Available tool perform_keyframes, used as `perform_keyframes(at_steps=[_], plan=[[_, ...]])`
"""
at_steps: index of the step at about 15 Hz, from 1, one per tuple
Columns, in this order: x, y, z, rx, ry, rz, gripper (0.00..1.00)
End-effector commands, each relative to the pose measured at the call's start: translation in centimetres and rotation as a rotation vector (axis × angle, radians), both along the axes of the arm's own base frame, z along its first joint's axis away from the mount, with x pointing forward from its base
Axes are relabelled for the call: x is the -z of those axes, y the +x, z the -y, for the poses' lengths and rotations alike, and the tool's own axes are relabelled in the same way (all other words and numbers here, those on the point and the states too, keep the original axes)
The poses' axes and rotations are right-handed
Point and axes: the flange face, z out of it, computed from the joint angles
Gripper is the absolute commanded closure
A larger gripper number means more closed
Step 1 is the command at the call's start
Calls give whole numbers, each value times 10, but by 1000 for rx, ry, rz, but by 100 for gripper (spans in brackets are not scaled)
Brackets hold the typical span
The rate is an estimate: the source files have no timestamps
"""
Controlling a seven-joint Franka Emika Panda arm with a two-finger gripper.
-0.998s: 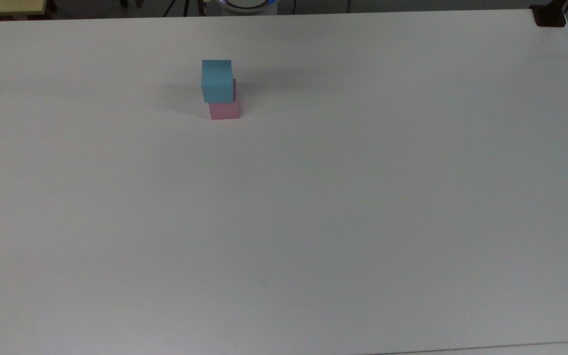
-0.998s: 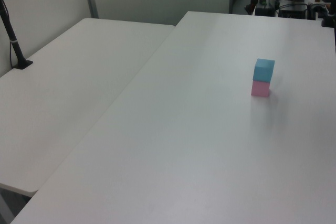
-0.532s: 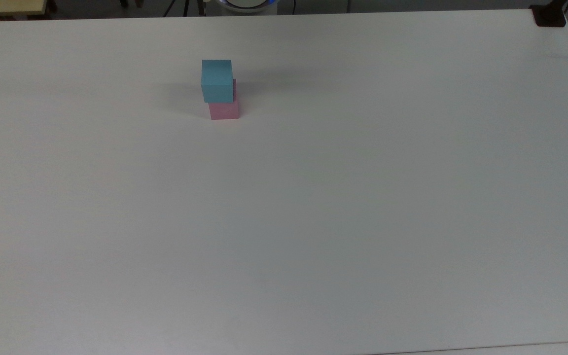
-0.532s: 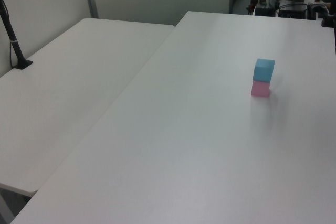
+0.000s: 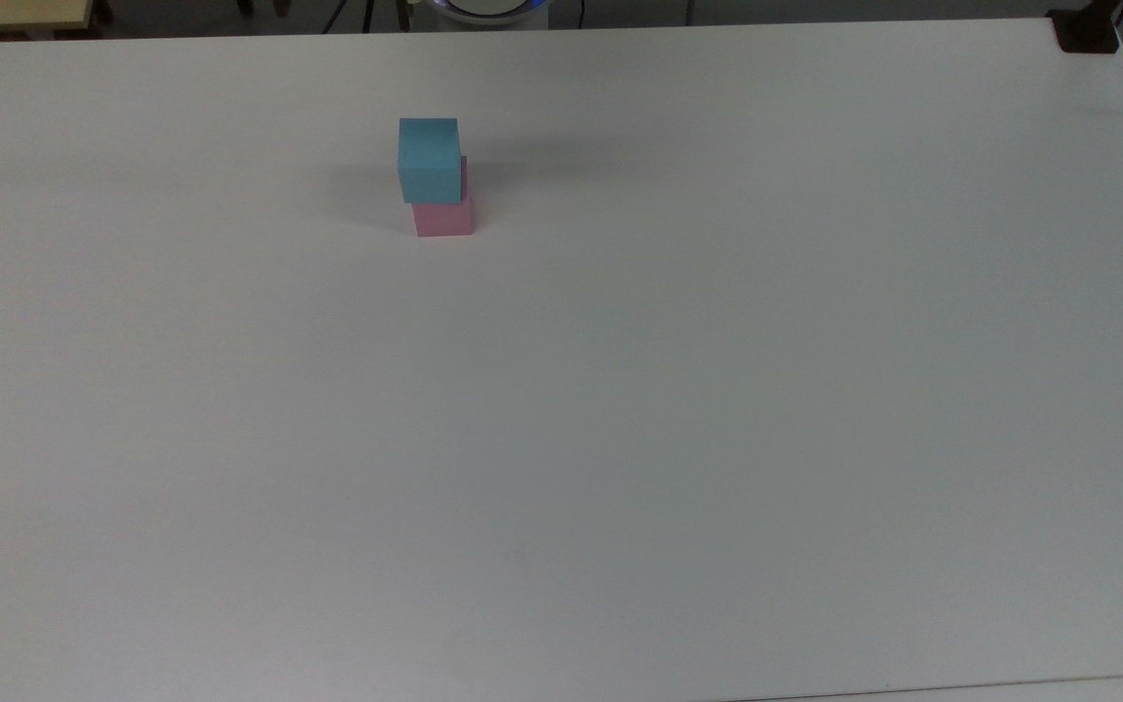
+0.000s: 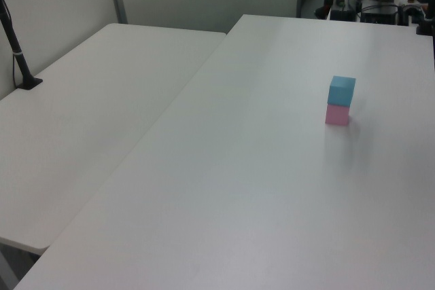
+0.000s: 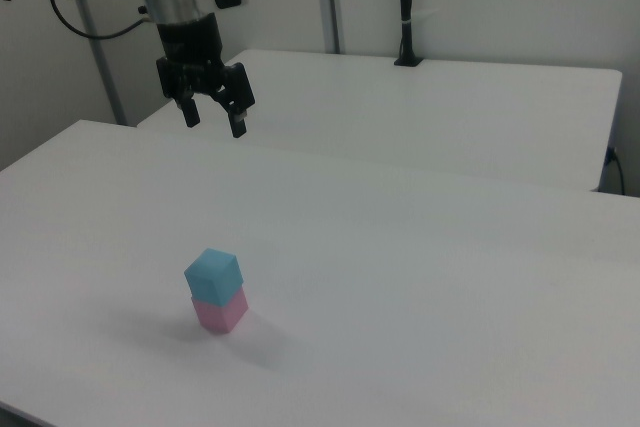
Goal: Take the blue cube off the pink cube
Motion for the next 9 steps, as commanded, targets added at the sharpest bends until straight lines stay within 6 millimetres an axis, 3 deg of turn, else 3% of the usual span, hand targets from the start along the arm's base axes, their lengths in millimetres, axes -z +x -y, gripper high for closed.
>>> perform_keyframes(at_steps=[1,9], plan=[[0,-2,3,-25,22,16,0],[3,-6,2,-150,11,-22,0]])
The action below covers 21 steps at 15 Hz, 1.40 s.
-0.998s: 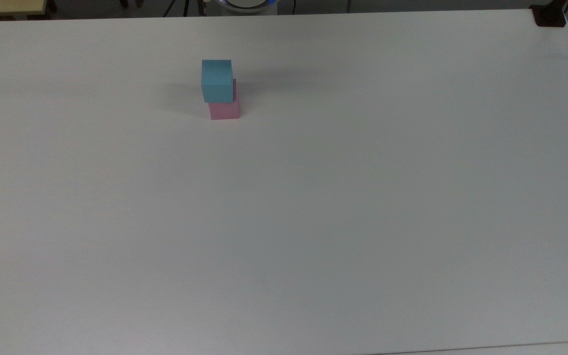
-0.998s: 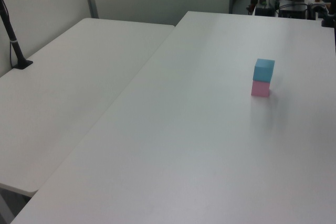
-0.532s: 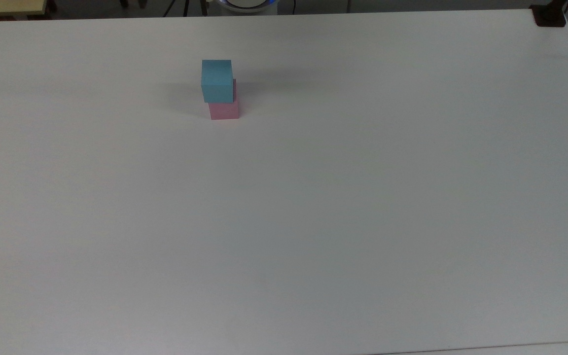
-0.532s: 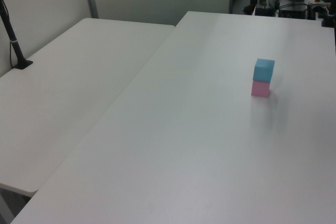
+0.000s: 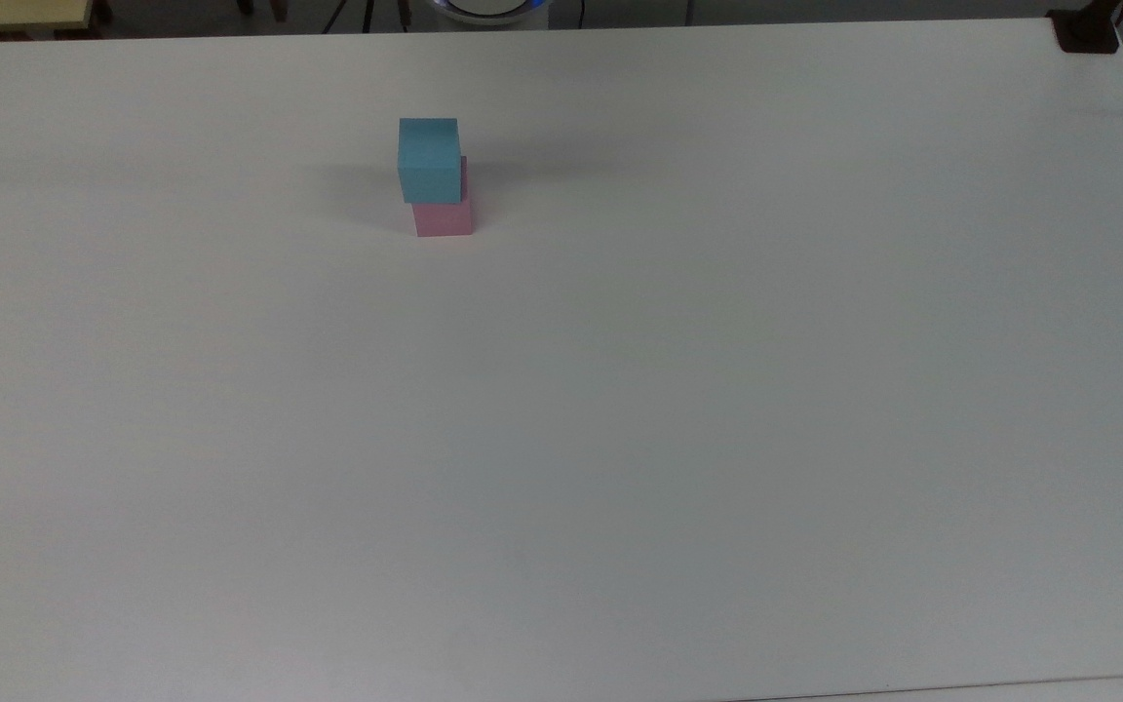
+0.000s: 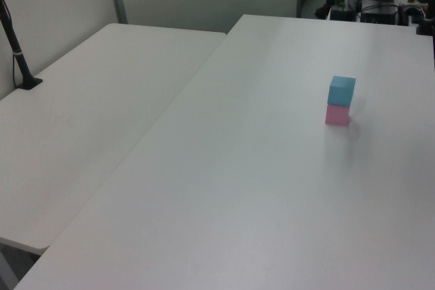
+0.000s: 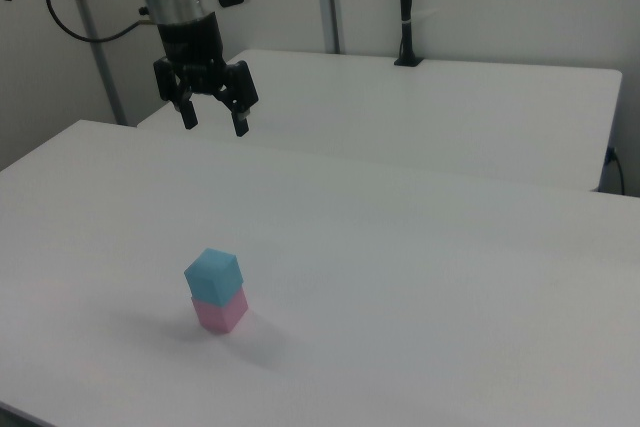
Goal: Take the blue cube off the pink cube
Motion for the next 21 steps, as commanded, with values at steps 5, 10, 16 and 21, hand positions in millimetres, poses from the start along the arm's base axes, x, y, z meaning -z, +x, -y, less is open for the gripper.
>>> perform_keyframes(at_steps=[5,10,16,21], plan=[[36,-25,-4,-225,-68,-254,0],[94,-28,-16,-237,-66,-318,0],[147,-27,-28,-107,-30,-281,0],[181,-24,-37,-54,-30,-243,0]])
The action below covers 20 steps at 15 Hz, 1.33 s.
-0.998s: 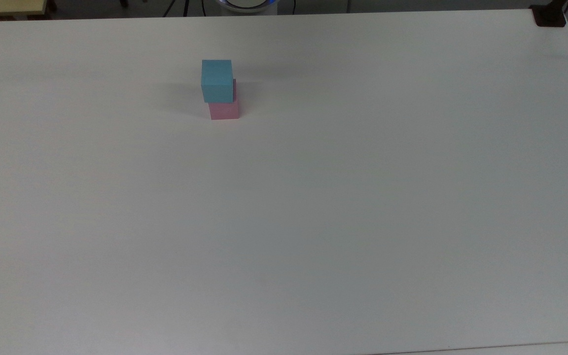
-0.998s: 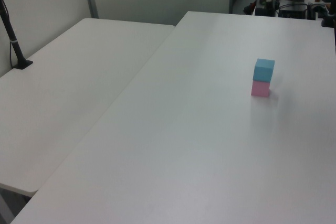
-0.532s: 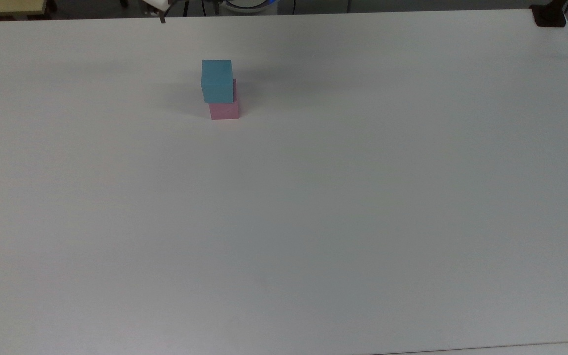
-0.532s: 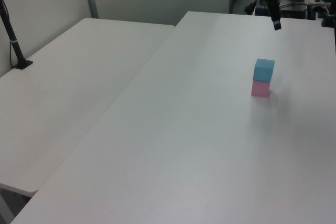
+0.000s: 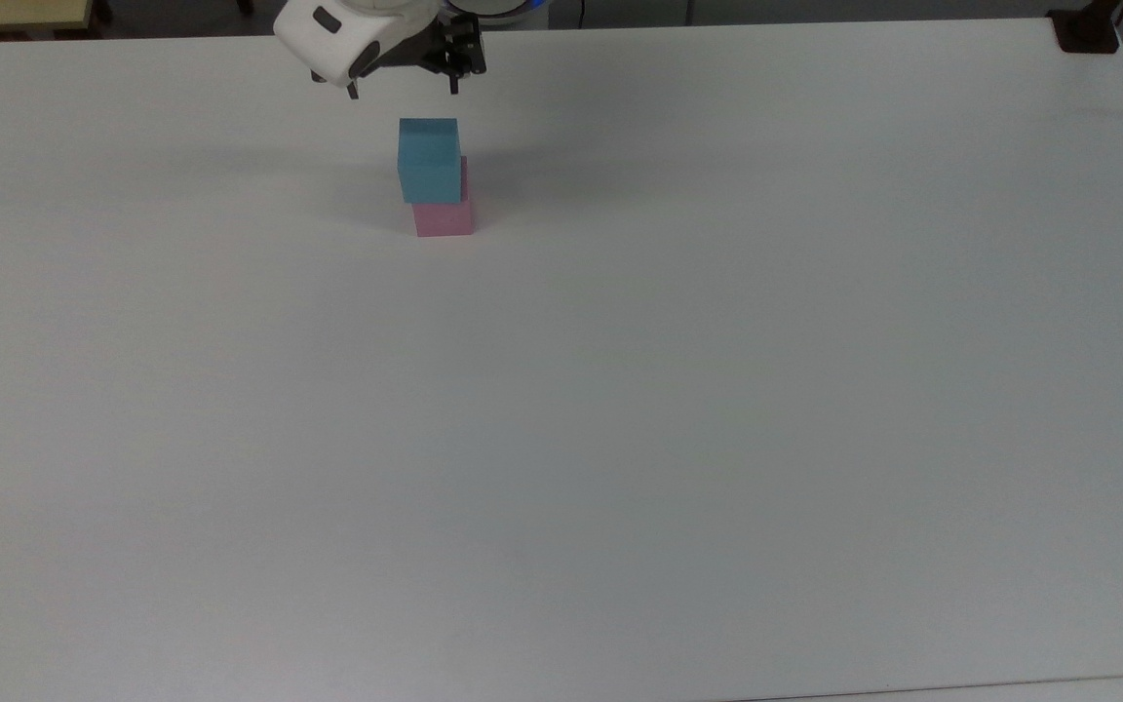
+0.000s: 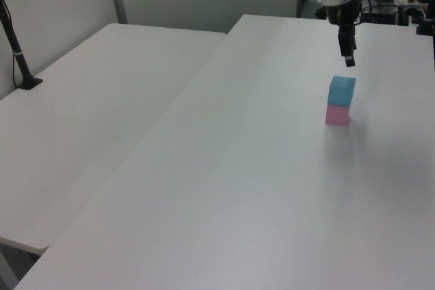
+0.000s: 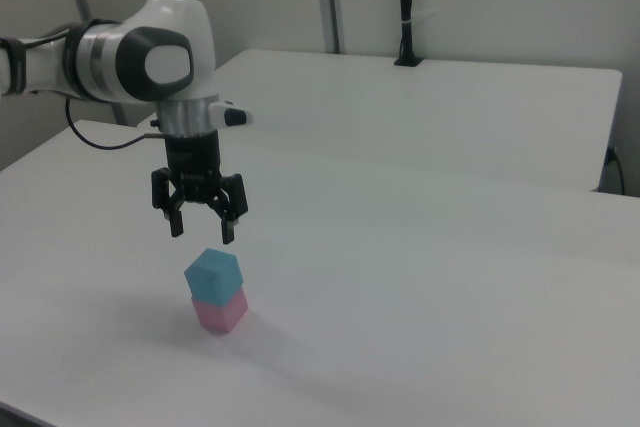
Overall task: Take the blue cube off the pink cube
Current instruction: 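Lower the open gripper onto the blue cube atop the pink cube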
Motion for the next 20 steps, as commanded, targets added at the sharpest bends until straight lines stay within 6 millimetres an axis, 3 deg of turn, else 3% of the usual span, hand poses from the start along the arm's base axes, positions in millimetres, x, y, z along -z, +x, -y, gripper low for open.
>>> perform_keyframes(at_steps=[1,15,20], plan=[[24,-2,-15,41,6,65,0],[68,7,-22,9,-36,17,4],[76,7,-24,8,-38,0,33]])
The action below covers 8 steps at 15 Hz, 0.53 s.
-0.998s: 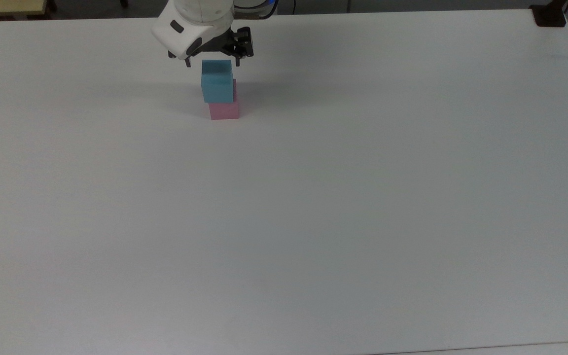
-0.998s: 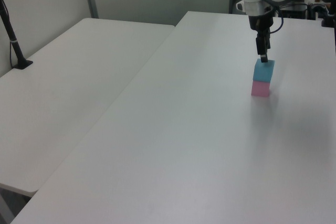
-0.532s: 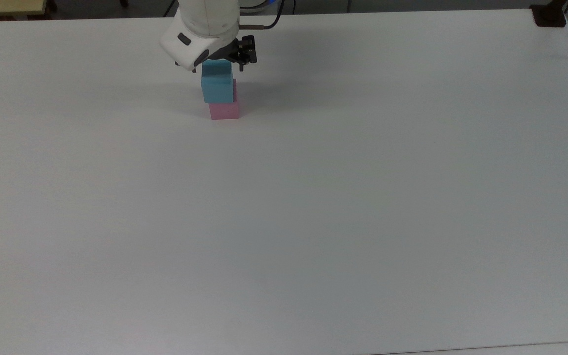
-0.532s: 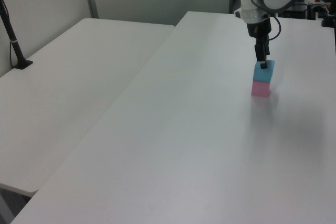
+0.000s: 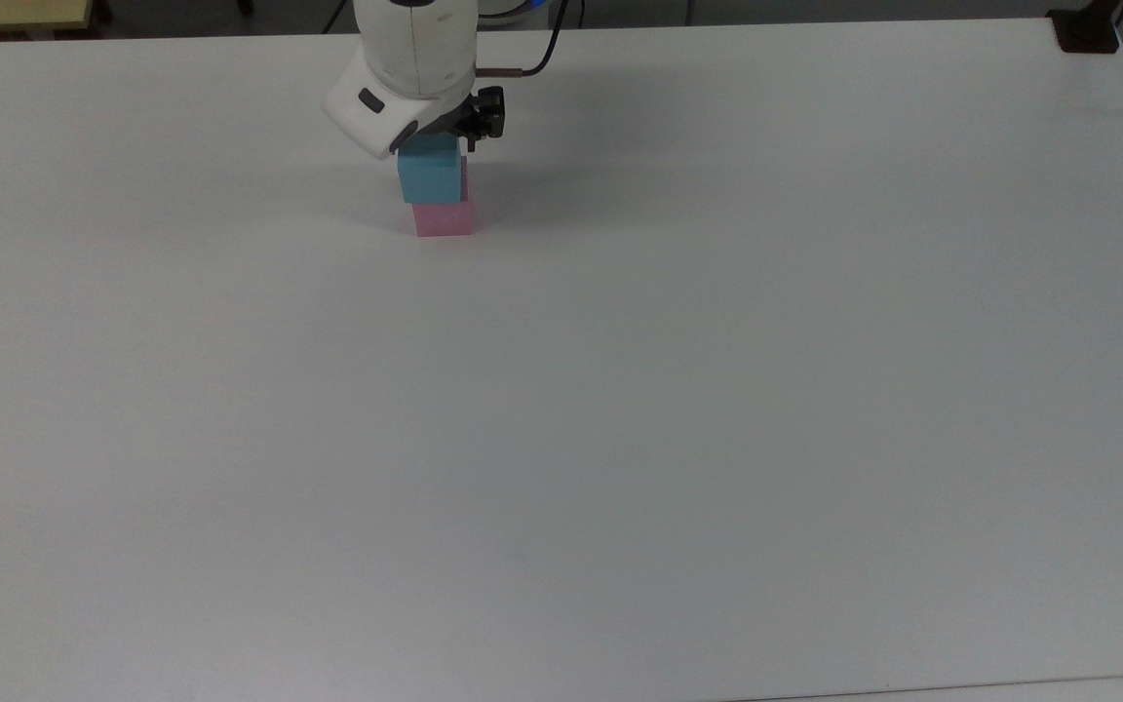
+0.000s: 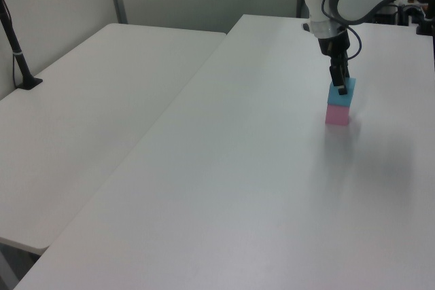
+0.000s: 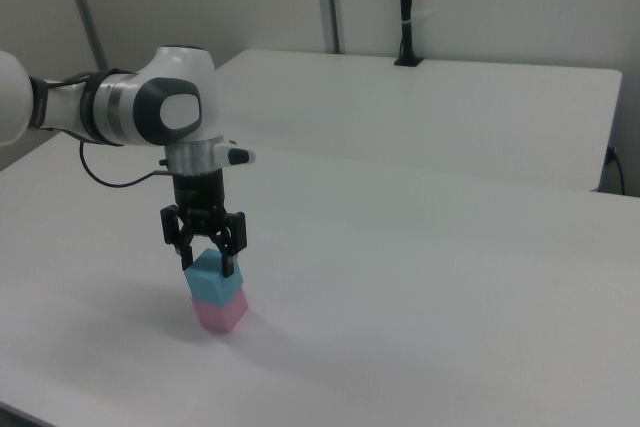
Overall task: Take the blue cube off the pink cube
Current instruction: 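Close the gripper on the blue cube and lift it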
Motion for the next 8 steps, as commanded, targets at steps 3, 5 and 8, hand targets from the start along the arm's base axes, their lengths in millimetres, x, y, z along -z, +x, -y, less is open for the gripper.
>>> perform_keyframes(at_steps=[3,5,8], plan=[[-7,-1,-4,1,-17,27,36],[-28,6,4,6,-12,57,36],[-57,24,25,-7,5,110,36]])
